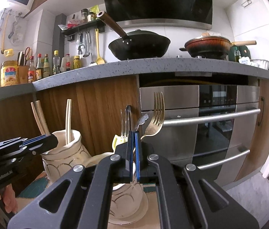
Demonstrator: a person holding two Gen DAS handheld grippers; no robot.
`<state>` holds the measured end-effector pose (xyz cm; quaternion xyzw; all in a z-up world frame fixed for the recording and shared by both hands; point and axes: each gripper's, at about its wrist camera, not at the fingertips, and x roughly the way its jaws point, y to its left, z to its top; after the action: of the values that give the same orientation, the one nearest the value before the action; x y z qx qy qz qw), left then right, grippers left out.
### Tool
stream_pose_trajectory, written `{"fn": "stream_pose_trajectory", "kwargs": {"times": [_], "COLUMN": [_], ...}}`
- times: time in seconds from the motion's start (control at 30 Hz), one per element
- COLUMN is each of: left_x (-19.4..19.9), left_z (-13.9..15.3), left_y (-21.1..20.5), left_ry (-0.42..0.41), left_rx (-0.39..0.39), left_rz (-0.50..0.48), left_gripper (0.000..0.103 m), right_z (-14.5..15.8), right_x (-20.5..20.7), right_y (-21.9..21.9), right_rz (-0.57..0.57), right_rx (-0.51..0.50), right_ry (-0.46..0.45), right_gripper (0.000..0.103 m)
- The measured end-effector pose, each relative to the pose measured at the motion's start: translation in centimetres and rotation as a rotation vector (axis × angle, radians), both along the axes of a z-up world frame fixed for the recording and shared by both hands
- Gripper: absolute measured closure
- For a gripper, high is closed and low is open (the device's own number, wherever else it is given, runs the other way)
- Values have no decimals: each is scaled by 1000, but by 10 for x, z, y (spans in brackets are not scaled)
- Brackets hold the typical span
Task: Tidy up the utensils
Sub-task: 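Open both tools and pull them back from the holder, then lower the right tool and grasp the yellow plastic utensil on the mat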
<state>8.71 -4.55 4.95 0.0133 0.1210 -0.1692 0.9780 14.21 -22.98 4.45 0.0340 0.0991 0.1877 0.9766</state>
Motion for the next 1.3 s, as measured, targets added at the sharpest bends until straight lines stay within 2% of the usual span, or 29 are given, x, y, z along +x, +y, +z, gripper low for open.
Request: {"fn": "stream_pose_trajectory", "kwargs": {"times": [0.1,0.17,0.2,0.23,0.33,0.47,0.53,0.6,0.7,0.87,1.03,1.3], "left_x": [-1,-2,-3,-4,-7,-15,-20,-28,-38,-53,-60,-73], "left_z": [1,3,4,5,7,8,8,8,11,11,-2,-16], "left_y": [1,1,1,1,1,3,4,5,8,23,42,52], "left_ry": [-6,-16,-24,-30,-41,-47,-50,-62,-76,-74,-3,50], "left_rx": [-4,-1,2,4,0,-10,-11,-8,-11,-32,-65,-43], "left_rz": [3,3,8,10,19,34,38,42,58,105,152,179], "left_gripper": [74,70,67,62,50,35,26,23,19,13,9,8], "right_z": [-1,-1,-1,-1,0,3,5,7,11,11,1,-15], "right_x": [1,1,0,-3,-7,-16,-21,-29,-40,-52,-64,-80], "right_y": [-3,-3,-3,-3,-4,-9,-12,-16,-20,-16,-6,-9], "right_rz": [-3,-6,-5,-7,-6,-16,-30,-34,-37,-15,-1,-13], "right_rx": [18,26,26,25,32,45,54,74,99,107,75,77], "right_ry": [13,17,14,6,-7,-20,-28,-36,-39,-14,21,77], "right_gripper": [101,98,92,81,62,45,24,15,6,5,5,5]}}
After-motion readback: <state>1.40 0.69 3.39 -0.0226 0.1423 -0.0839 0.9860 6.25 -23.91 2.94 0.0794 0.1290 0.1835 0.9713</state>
